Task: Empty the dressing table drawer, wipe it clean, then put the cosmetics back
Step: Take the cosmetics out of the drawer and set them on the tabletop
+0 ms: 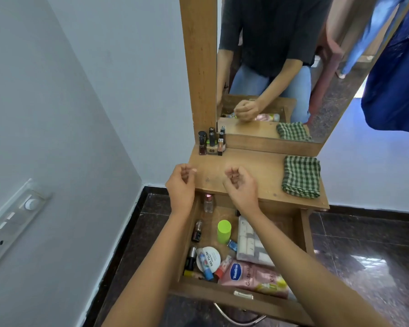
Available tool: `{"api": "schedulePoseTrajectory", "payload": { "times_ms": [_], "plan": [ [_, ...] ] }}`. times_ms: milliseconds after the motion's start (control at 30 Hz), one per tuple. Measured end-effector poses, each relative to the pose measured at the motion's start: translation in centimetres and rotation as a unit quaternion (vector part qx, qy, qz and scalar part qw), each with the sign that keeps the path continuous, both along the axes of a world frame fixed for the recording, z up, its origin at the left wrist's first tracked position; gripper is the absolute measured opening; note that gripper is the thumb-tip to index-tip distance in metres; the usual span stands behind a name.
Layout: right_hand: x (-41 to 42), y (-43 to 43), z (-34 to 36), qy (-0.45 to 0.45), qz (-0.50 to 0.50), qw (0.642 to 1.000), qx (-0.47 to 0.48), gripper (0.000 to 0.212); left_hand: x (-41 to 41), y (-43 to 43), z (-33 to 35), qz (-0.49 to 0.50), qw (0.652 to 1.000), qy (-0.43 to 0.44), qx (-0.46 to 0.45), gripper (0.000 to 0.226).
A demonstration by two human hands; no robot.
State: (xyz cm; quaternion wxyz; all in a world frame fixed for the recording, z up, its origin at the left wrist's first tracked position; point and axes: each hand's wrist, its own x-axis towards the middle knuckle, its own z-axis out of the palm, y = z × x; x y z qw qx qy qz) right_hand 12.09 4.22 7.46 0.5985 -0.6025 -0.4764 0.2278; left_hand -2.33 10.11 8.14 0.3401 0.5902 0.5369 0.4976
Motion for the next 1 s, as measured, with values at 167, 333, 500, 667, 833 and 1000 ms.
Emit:
{"api": "schedulePoseTrajectory", "payload": {
  "times_ms": [167,333,500,667,833,1000],
  "plan": [
    [-1.2,-5.9,-0.8,-0.1,0.063,0.993,0.002,0.013,-2.9,-4.6,-1.2,-0.028,0.997,0.009,-0.068,0.018],
    [-0.9,-8.9,-2.4,-0.181,0.065,0.975,-0.108,0.012,-3.8,-5.7,-2.0,-0.142,0.937,0.304,-0.1,0.011],
    [-0.1,-9.5,-3.9,-0.225,0.073,0.929,-0.285,0.004,-2.6,-6.7,-2.6,-0.216,0.732,0.642,0.07,0.021],
    [-0.9,-9.2,-4.5,-0.32,0.105,0.87,-0.36,0.006,-1.8,-7.3,-3.3,-0.252,0.626,0.733,0.092,0.029],
    [-2.0,-8.9,-4.2,-0.409,0.125,0.808,-0.405,0.023,-1.3,-7.4,-3.4,-0.272,0.555,0.779,0.106,0.03],
    [-1.8,-9.2,-4.2,-0.442,0.144,0.793,-0.395,0.028,-0.8,-7.1,-3.2,-0.271,0.523,0.8,0.115,0.032]
  ]
}}
